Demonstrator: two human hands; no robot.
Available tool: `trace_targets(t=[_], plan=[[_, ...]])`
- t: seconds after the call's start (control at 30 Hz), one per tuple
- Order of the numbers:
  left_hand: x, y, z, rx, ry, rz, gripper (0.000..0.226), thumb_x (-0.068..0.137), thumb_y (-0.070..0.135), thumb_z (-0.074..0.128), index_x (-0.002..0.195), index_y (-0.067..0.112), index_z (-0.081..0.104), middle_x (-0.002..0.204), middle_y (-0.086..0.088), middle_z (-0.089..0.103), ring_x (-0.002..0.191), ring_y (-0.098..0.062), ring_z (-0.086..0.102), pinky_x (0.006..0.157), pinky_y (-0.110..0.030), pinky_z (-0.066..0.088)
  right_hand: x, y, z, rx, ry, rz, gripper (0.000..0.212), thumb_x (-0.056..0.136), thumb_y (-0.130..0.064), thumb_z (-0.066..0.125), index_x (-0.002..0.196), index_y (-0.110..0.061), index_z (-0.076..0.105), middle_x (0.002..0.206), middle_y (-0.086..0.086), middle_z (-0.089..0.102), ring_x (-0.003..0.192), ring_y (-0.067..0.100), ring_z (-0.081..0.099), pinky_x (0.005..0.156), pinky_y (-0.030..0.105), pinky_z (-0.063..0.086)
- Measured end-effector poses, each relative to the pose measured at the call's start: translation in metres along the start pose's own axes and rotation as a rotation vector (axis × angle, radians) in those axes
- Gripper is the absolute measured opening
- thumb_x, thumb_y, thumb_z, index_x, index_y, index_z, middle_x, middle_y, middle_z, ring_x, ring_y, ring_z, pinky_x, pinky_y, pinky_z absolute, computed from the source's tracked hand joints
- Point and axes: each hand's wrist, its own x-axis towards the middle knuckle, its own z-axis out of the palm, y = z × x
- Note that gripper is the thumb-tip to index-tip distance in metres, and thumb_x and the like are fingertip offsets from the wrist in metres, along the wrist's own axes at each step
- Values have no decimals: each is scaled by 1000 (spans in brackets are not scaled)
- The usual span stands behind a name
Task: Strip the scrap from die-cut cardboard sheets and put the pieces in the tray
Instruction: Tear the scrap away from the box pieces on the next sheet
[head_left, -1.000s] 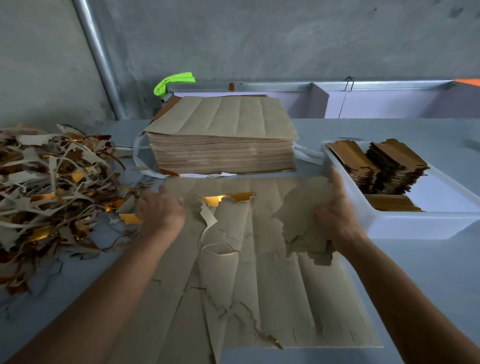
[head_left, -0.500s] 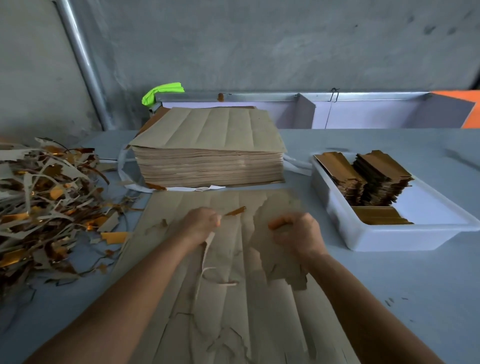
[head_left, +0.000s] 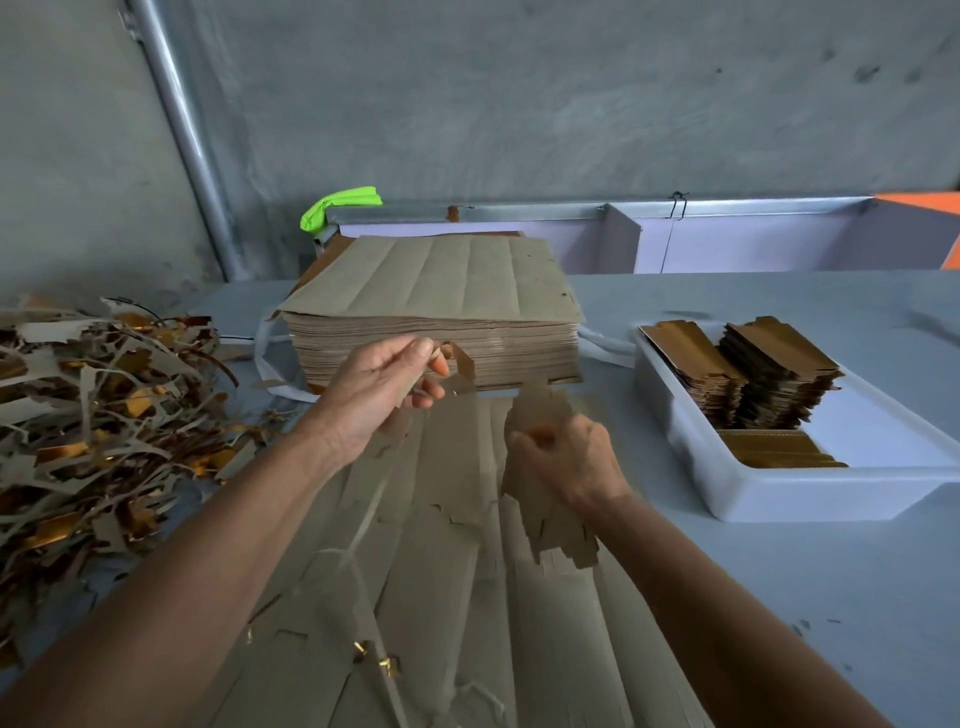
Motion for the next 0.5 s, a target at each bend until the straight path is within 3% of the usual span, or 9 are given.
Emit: trace_targets(t=[0.07, 0.13, 0.2, 0.27, 0.33, 0.4, 0.5], plan=[[-4, 4, 0, -7, -34, 25, 29, 98, 22, 43, 80, 10, 62, 81, 1, 63, 71, -11, 61, 66, -22, 52, 4, -12, 6, 40, -40, 2, 44, 87, -48, 58, 73, -9, 73, 68, 6, 66, 61, 13, 60, 58, 26, 51], [-7, 5, -1, -3, -88, 39, 28, 97, 23, 44, 81, 10, 63, 78, 4, 65, 73, -12, 62, 67, -22, 52, 5, -21, 13, 63, -83, 16, 40, 83, -50, 64, 65, -14, 68, 60, -3, 60, 51, 4, 53, 46, 16, 43], [-8, 0, -3, 83, -80, 50, 27, 98, 19, 44, 82, 11, 64, 78, 2, 66, 73, -10, 62, 69, -24, 52, 8, -25, 20, 71, -89, 15, 25, 85, -30, 67, 65, -14, 67, 67, 0, 63, 58, 9, 57, 55, 21, 53], [-1, -11, -9, 347, 79, 25, 22, 99, 6, 42, 90, 9, 62, 88, -5, 68, 74, -14, 63, 73, -33, 53, 9, -24, 24, 97, -84, 24, 17, 86, -13, 60, 75, -7, 71, 82, 10, 69, 76, 21, 64, 72, 31, 57], [4, -22, -18, 673, 205, -91, 33, 93, -8, 40, 117, 9, 55, 113, -14, 64, 96, -24, 63, 83, -42, 52, 6, -23, 24, 130, -87, 26, 16, 87, -11, 59, 83, -3, 72, 92, 15, 70, 87, 27, 66, 74, 31, 56], [4, -33, -23, 769, 59, -183, 56, 91, -4, 45, 141, 17, 35, 143, -8, 44, 123, -27, 48, 99, -41, 45, 5, -24, 25, 90, -92, -23, 18, 88, -11, 58, 82, 2, 70, 90, 18, 69, 85, 30, 64, 73, 32, 55], [1, -38, -13, 643, -175, -222, 80, 86, 35, 65, 149, 33, 16, 155, 9, 23, 139, -20, 29, 110, -41, 30, 1, -31, 25, 25, -89, -161, 18, 89, -9, 58, 76, -3, 68, 76, 11, 62, 72, 21, 55, 65, 27, 48]])
